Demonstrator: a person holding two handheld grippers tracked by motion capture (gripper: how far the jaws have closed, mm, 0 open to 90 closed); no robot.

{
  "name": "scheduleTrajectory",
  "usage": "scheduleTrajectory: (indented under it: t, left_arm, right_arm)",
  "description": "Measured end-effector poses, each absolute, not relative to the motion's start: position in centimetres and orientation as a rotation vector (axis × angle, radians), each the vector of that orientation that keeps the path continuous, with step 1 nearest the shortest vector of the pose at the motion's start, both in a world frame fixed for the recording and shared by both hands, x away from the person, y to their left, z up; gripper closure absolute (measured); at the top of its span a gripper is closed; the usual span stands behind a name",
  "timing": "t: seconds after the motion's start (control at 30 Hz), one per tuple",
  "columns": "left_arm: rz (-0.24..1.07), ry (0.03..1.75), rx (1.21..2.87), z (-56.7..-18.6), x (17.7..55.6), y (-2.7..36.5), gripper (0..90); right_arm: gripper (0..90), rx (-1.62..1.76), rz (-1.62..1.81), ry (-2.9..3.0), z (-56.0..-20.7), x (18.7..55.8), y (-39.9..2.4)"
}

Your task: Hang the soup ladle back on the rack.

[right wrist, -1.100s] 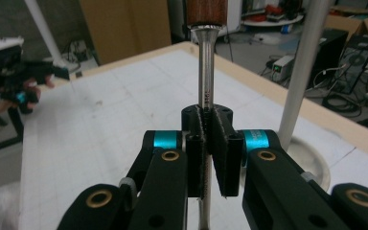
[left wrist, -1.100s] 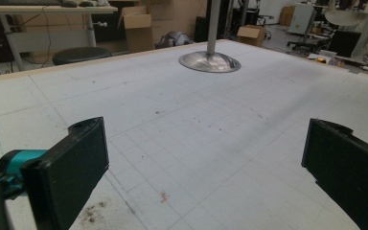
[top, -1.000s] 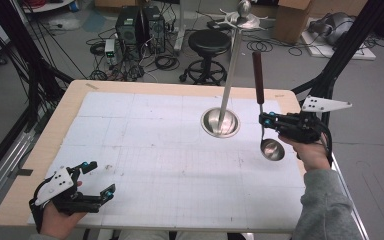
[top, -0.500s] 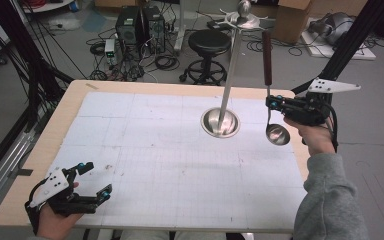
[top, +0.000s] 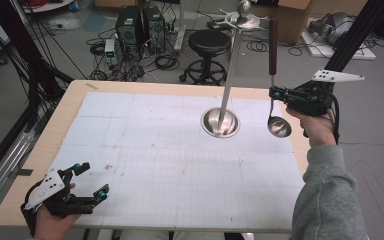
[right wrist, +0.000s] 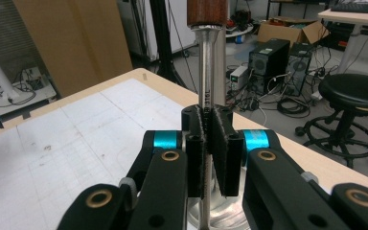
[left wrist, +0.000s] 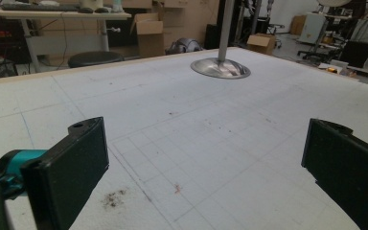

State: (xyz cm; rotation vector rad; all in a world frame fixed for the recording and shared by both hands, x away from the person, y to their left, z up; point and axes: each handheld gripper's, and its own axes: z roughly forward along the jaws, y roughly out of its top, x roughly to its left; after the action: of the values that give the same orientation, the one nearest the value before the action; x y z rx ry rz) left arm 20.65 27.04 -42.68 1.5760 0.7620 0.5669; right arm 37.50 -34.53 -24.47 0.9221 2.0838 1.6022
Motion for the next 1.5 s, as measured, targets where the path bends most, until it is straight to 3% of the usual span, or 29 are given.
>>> scheduleTrajectory:
  t: [1.5]
  left_arm:
    - [0.569, 0.768, 1.581, -42.78, 20.66, 27.16, 2.5]
  right_arm:
    - [84.5, 0.937, 1.632, 2.152, -25.39, 38.33, -33.70]
